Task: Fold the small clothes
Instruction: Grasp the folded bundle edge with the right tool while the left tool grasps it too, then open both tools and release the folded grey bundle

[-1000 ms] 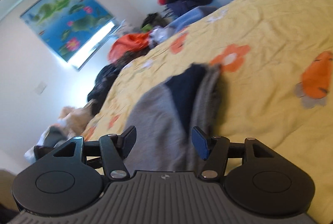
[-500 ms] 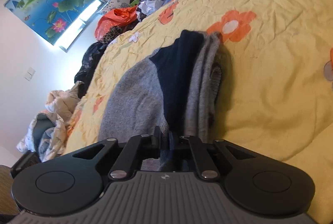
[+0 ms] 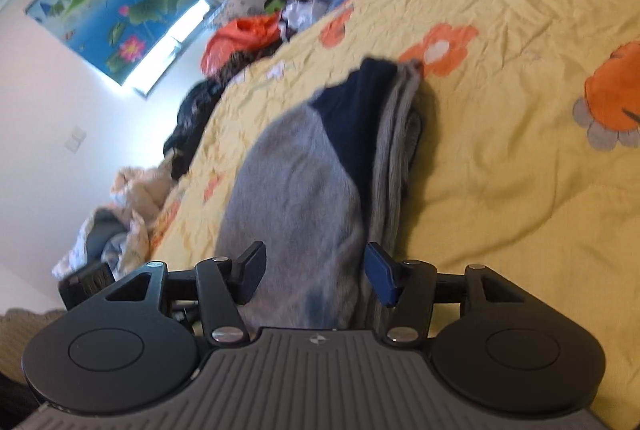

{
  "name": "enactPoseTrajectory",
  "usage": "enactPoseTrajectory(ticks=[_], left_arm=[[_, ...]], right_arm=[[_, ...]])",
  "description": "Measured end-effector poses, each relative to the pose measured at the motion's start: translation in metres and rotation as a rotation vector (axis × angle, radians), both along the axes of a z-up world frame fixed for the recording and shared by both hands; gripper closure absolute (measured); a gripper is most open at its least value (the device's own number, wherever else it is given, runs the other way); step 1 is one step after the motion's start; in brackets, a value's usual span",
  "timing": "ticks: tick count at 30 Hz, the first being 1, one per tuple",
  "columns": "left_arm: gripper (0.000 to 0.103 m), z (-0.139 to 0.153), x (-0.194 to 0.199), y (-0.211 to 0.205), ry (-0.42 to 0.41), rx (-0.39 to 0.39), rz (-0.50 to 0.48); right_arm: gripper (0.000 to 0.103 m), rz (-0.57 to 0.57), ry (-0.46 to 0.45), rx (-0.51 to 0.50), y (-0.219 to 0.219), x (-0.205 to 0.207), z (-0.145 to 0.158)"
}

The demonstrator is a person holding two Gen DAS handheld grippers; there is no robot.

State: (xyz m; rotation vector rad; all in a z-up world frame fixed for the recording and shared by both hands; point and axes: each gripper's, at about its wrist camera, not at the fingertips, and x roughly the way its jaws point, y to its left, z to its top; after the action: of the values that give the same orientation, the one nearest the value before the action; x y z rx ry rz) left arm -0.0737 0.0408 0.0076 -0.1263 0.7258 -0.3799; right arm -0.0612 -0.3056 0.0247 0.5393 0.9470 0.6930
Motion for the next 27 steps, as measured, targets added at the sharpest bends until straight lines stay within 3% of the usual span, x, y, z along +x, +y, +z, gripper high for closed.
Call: enactPoseTrajectory(ticks=[3, 6, 9, 11, 12, 13, 15, 17, 18, 19, 22, 23, 24, 27], left_arm=[[0.028, 0.000, 0.000, -0.002, 0.003, 0.014, 0.003], [0.028, 0.001, 0.000, 0.000, 0.007, 0.008, 0.004], [0.028, 0.001, 0.000, -0.002, 0.008, 0.013, 0.012], [0.028, 0.003, 0.000, 0.000, 0.025, -0.006, 0.019], [0.028, 0.003, 0.000, 0.003, 0.039, -0.028, 0.019], [0.028, 0.004, 0.001, 0.006, 0.055, -0.056, 0.020], [0.028, 0.003, 0.001, 0.014, 0.092, -0.132, 0.022], [0.031, 0.002, 0.003, 0.021, 0.127, -0.204, 0.025], [0.052, 0.001, 0.004, 0.024, 0.151, -0.241, 0.023], [0.059, -0.002, 0.007, 0.026, 0.185, -0.269, 0.025], [0.069, -0.004, 0.011, 0.030, 0.218, -0.297, 0.042], [0.077, -0.005, 0.012, 0.031, 0.228, -0.298, 0.051], [0.086, -0.005, 0.013, 0.034, 0.237, -0.304, 0.059], [0.091, 0.003, 0.004, 0.039, 0.219, -0.298, 0.069]], right_arm=[[0.086, 0.025, 0.010, -0.060, 0.009, -0.003, -0.007], [0.087, 0.018, -0.048, -0.114, 0.004, -0.010, -0.003], [0.087, 0.003, -0.002, -0.072, -0.004, -0.009, -0.017], [0.076, 0.005, -0.014, -0.055, -0.005, -0.014, -0.008], [0.061, -0.003, -0.019, -0.029, -0.009, -0.016, -0.003], [0.037, -0.019, -0.027, -0.003, -0.014, -0.017, 0.001], [0.028, -0.054, -0.047, 0.023, -0.025, -0.020, 0.005], [0.030, -0.051, -0.001, 0.015, -0.027, -0.016, -0.002], [0.032, -0.041, 0.030, 0.005, -0.024, -0.014, -0.008], [0.037, -0.023, 0.066, 0.002, -0.020, -0.011, -0.015], [0.042, 0.027, 0.094, 0.051, -0.006, -0.010, -0.023], [0.051, 0.044, 0.097, 0.041, 0.001, -0.010, -0.024], [0.074, 0.073, 0.104, 0.019, 0.009, -0.010, -0.025], [0.079, 0.118, 0.063, -0.023, 0.020, -0.020, -0.020]])
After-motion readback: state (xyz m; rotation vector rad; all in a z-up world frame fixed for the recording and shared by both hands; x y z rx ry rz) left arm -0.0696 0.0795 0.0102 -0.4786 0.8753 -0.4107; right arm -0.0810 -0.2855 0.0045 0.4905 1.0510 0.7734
